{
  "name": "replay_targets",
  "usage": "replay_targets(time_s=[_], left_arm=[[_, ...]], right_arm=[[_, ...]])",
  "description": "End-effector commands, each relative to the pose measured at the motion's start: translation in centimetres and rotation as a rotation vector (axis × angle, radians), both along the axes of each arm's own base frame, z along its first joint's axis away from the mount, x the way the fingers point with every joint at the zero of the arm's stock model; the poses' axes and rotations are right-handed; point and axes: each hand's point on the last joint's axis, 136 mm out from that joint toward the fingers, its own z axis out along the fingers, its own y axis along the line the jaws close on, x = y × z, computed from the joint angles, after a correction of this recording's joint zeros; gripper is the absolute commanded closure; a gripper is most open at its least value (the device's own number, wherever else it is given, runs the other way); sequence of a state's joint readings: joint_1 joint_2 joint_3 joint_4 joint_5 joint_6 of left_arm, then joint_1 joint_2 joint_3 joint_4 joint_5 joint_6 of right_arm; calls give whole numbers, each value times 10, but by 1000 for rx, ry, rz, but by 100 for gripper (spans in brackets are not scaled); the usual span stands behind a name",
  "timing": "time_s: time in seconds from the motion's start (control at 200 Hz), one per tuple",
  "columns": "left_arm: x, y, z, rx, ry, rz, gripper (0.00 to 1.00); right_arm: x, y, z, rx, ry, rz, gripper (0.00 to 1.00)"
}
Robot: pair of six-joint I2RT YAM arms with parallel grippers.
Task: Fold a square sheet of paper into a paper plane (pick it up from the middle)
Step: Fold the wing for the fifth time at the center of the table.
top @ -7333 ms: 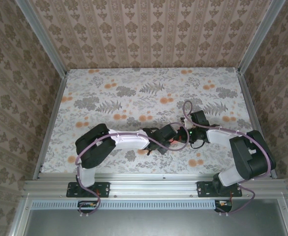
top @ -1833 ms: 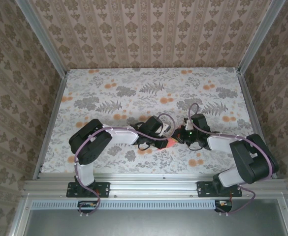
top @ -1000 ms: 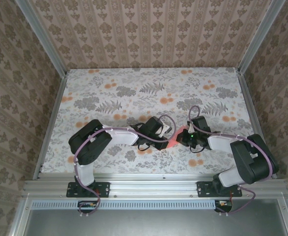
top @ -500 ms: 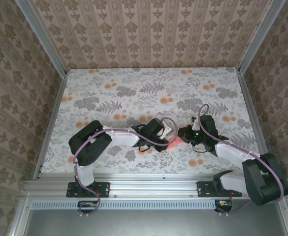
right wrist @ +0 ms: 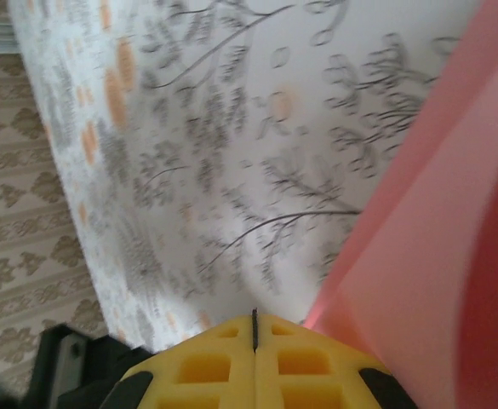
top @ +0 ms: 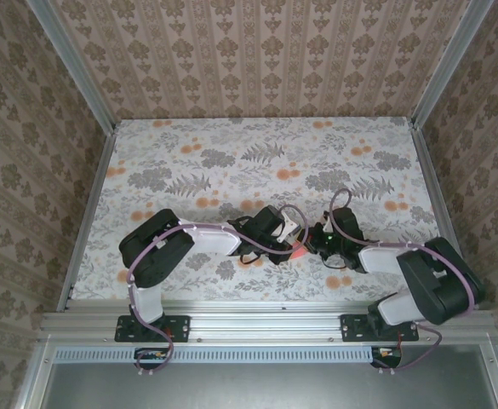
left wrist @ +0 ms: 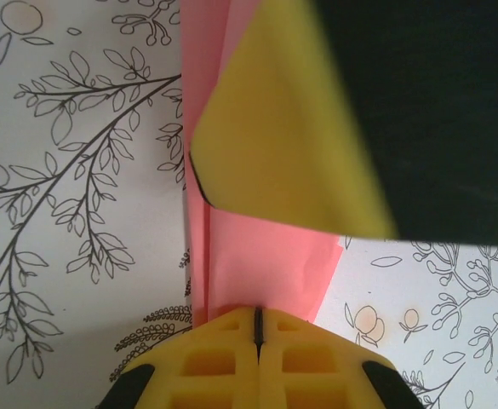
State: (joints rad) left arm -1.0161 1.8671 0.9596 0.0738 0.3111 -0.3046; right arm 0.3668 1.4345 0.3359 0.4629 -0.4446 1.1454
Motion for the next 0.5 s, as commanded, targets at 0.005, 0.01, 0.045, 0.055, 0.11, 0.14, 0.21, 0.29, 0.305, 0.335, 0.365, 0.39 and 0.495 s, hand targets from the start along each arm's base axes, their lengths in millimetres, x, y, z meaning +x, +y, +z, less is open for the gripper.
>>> replay_targets(time_s=[0.005, 0.01, 0.045, 0.055, 0.11, 0.14, 0.21, 0.29, 0.305, 0.335, 0.365, 0.39, 0.495], left_arm=[[-34, 40, -48, 184, 109, -38, 96], [-34, 40, -48, 184, 109, -37, 96], [-35, 41, -49, 186, 110, -36, 96], [-35, 41, -49, 186, 111, -36, 96], [-35, 43, -50, 188, 112, -34, 96], [-35, 43, -50, 188, 112, -35, 96], [-36, 44, -51, 190, 115, -37, 96], [-36, 45, -52, 191, 118, -38, 96], [-36, 45, -51, 190, 117, -38, 96], [-36, 46, -52, 193, 119, -39, 96], [-36, 46, -52, 193, 117, -40, 96], [-37, 46, -53, 196, 119, -42, 96], [-38, 50, -55, 206, 122, -42, 96]], right_arm=[[12, -6, -5, -72, -29, -20, 96], [12, -7, -6, -76, -28, -21, 96], [11, -11, -10, -100, -23, -22, 96], [10, -12, -11, -107, -20, -22, 96], [7, -19, -18, -155, -6, -21, 96], [6, -23, -21, -175, -1, -22, 96], [4, -33, -27, -223, 11, -28, 96], [5, -42, -32, -256, 18, -40, 96], [5, -43, -32, -260, 18, -40, 96], [5, -45, -33, -268, 20, -38, 96], [6, -47, -33, -276, 23, -38, 95], [7, -48, -33, -283, 22, -38, 95], [9, -57, -33, -308, 24, -63, 95]])
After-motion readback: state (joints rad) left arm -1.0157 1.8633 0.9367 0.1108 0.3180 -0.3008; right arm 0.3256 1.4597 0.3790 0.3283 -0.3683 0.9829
